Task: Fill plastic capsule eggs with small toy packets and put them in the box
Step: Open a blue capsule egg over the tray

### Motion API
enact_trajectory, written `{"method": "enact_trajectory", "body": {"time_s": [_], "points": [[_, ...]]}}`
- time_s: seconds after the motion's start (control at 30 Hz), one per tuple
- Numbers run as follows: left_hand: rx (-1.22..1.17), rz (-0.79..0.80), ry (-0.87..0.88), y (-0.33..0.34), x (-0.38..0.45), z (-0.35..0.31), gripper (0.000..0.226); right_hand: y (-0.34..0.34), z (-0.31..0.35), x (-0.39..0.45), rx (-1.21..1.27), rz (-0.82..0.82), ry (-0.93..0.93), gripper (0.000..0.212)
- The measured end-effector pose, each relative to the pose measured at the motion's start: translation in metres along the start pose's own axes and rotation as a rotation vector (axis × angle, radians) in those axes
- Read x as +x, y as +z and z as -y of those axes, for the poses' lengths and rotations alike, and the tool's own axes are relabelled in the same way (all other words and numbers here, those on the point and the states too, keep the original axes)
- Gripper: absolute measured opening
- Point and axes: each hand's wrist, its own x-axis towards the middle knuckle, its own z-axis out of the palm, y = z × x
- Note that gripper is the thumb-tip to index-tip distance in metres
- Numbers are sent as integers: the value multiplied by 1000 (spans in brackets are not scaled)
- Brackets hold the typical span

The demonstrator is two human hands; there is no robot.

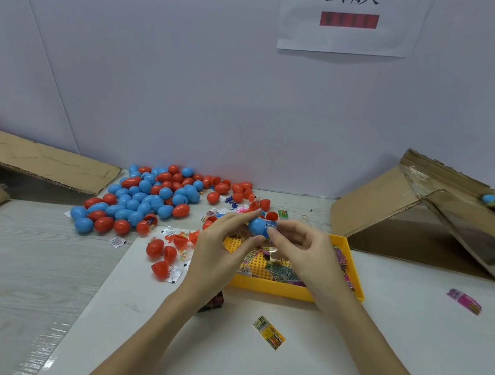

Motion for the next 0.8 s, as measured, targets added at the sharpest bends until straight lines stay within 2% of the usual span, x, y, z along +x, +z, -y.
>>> {"method": "enact_trajectory", "body": {"time_s": [0.13,0.23,0.37,0.6,0.8], "points": [[21,31,37,1,1,0,50,6,2,-2,299,3,186,38],[-14,60,34,3,0,1,52,8,4,-4,411,4,255,46],[-98,73,-11,4,-1,1,48,9,8,-5,495,18,292,41],[-89,47,49,3,0,-1,38,11,12,-6,651,82,391,21],[-112,36,39,4,1,-5,36,17,17,-9,793,112,509,30]]}}
